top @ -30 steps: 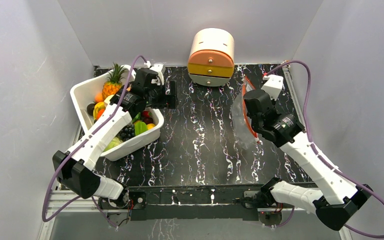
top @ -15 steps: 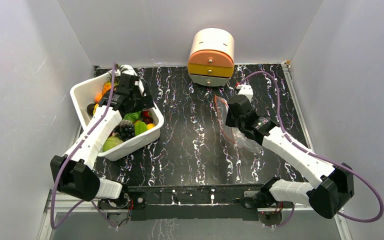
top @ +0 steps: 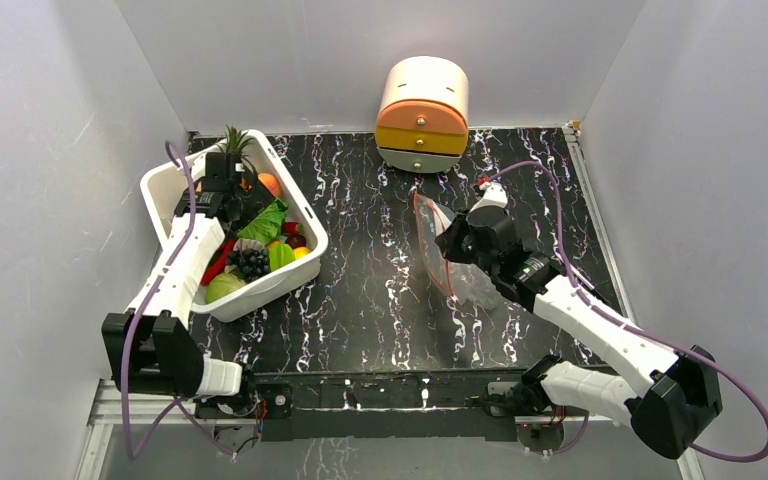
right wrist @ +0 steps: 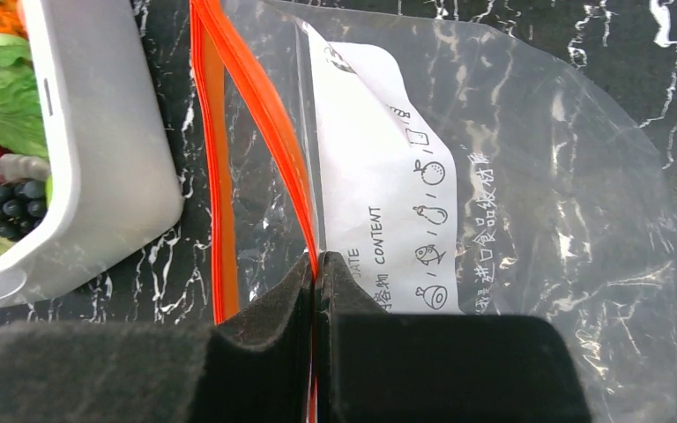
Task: Place the food in the zip-top bag and seal the zipper
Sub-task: Pick up the fake vegetable from the bin.
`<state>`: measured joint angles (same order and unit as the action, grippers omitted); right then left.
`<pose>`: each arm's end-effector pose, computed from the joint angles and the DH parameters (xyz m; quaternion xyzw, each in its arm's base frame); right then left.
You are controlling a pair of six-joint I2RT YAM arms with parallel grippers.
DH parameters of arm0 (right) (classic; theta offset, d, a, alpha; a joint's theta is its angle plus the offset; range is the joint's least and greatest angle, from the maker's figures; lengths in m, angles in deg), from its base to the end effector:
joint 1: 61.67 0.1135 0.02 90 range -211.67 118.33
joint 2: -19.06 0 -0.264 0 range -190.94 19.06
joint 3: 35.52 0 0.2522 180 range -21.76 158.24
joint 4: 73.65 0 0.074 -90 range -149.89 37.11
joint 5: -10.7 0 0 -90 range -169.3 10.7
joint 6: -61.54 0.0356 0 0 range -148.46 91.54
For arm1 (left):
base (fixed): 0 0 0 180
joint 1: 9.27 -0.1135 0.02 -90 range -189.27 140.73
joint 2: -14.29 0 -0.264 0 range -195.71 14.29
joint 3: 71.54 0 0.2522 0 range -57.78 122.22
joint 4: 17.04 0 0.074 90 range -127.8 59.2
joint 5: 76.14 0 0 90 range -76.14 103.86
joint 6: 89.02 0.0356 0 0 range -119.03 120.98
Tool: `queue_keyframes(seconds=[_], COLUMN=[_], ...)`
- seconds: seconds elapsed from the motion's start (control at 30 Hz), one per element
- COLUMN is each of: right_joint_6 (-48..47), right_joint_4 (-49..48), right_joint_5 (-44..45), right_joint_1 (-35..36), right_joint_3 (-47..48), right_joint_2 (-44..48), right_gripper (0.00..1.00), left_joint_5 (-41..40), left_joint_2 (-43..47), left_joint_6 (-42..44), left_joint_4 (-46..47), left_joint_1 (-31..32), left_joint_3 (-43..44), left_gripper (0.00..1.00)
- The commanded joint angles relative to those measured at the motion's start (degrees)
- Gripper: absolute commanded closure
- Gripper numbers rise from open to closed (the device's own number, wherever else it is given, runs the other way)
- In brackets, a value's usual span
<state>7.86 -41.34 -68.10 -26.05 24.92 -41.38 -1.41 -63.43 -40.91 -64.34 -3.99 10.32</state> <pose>0.1943 0.1307 0.2849 0.0524 0.8714 0.2128 0.4388 0.2940 -0.0178 0.3156 -0.3358 0.8469 -0.0459 0.4098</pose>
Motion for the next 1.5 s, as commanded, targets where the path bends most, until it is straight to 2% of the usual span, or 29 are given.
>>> queue_keyframes(seconds=[0.0, 0.17, 0.3, 0.47, 0.63, 0.83, 0.97, 1.07, 1.23, 1.47], right_joint_6=[1.2, 0.7, 0.7, 1.0, 1.6, 1.6, 1.6, 1.7, 2.2, 2.3], right_joint_4=[-6.3, -7.1, -6.9, -7.2, -7.7, -7.3, -7.1, -7.3, -8.6, -8.1], right_joint_5=[-2.8, -4.7, -4.9, -5.3, -6.2, -6.5, -6.5, -6.7, -7.7, -8.3], right_joint_1=[0.0, 0.0, 0.0, 0.0, 0.0, 0.0, 0.0, 0.0, 0.0, 0.0], right_joint_3=[-0.1, -0.7, -1.1, -1.9, -1.9, -1.7, -1.9, -2.1, -2.2, -2.2], right_joint_2=[1.5, 2.0, 2.6, 3.0, 2.4, 2.6, 3.0, 3.1, 2.4, 2.6], right_gripper=[1.00, 1.00, 1.00, 1.00, 1.00, 1.00, 1.00, 1.00, 1.00, 1.00], left_joint_5=[-0.8, -4.6, -10.2, -7.5, -6.8, -6.4, -3.8, -1.7, -1.4, -3.0], left_joint_2=[-3.2, -4.6, -6.8, -8.7, -10.4, -13.1, -13.7, -11.3, -6.9, -12.8], left_joint_6=[-6.4, -7.3, -8.9, -6.5, -7.6, -11.0, -9.6, -10.0, -14.0, -15.5], left_joint_4=[-0.6, 1.4, -0.6, 3.1, 5.6, 4.5, 3.3, 2.4, 5.0, 1.5], left_joint_1=[-3.0, -3.1, -3.3, -3.9, -4.0, -4.4, -4.3, -4.4, -4.5, -6.0], left_joint_3=[1.8, 2.5, 3.9, 5.4, 6.0, 6.5, 8.5, 9.2, 5.1, 7.8], left_gripper=[0.10, 0.10, 0.05, 0.02, 0.03, 0.07, 0.02, 0.03, 0.06, 0.02])
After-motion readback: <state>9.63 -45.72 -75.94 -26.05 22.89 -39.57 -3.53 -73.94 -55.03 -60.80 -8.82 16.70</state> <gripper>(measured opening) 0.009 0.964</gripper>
